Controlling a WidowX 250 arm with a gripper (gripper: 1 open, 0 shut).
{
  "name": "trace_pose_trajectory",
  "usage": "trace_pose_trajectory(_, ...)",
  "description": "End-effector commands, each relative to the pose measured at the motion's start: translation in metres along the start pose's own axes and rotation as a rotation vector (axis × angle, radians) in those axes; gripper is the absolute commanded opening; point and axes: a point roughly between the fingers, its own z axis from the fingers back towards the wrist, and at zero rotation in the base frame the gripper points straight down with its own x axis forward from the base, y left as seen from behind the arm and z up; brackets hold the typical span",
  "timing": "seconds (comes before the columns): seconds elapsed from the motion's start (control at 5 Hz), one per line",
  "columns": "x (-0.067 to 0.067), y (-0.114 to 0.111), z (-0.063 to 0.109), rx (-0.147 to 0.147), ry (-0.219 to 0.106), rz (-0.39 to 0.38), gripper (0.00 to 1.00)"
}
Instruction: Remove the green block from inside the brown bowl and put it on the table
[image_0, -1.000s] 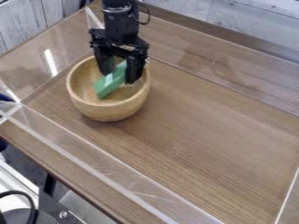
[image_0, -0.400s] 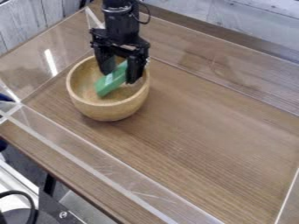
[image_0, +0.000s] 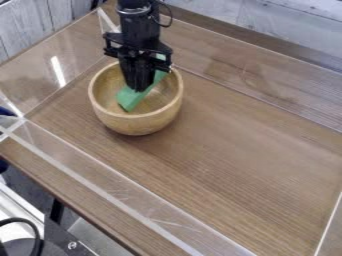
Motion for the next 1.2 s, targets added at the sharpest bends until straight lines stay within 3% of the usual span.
trace_pose_trajectory(0.0, 0.009, -0.002, 0.02, 0.011, -0.06, -0.009, 0.0)
trace_pose_trajectory(0.4, 0.019, -0.029, 0.046, -0.01, -0.107, -0.071, 0.0)
trace_pose_trajectory(0.6, 0.029, -0.062, 0.064, -0.026, -0.135, -0.133, 0.0)
trace_pose_trajectory(0.8, 0.047, -0.108, 0.067, -0.04, -0.139, -0.21, 0.0)
trace_pose_trajectory(1.0, 0.063, -0.13, 0.065, -0.05, -0.135, -0.249, 0.0)
